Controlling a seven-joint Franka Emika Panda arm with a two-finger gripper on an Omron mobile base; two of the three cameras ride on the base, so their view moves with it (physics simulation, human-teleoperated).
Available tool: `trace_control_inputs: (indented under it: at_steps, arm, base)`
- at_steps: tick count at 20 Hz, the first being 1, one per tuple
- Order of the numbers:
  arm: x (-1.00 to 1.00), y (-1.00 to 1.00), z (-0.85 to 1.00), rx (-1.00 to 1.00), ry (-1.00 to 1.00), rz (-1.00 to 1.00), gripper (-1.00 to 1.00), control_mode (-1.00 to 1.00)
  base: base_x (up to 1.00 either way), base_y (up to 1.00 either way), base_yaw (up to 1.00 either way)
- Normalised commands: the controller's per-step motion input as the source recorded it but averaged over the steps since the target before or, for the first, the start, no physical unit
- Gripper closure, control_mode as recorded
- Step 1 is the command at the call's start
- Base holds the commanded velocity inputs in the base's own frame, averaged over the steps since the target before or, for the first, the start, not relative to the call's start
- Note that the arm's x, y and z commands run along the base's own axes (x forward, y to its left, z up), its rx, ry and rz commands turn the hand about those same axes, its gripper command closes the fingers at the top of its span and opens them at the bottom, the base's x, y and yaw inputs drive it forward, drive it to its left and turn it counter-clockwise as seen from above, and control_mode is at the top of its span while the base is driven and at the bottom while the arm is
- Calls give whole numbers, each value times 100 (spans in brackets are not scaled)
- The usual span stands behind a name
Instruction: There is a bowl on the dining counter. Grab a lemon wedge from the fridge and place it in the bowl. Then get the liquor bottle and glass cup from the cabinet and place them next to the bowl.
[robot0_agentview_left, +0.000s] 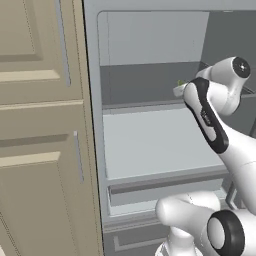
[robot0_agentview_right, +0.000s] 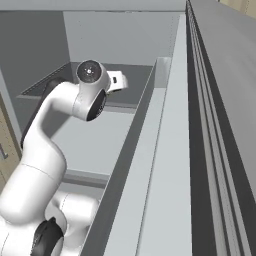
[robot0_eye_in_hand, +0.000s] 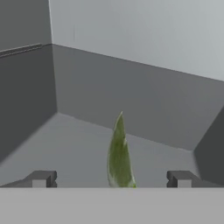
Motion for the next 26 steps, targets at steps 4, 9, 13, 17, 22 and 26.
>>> trace_control_inputs:
  at_steps: [4, 9, 13, 17, 22, 26]
  arm:
    - [12, -1, -2, 0, 0, 0, -100, -100]
    - [10, 0, -12, 0, 0, 0, -100, -100]
    - [9, 0, -18, 0, 0, 1, -100, -100]
    - [11, 0, -16, 0, 0, 1, -100, -100]
    - [15, 0, -18, 0, 3, 0, 100, -100]
    - [5, 0, -20, 0, 6, 2, 100, -100]
  base:
    - [0, 0, 0]
    - [0, 0, 0]
    - [0, 0, 0]
    - [0, 0, 0]
    - [0, 0, 0]
    - [0, 0, 0]
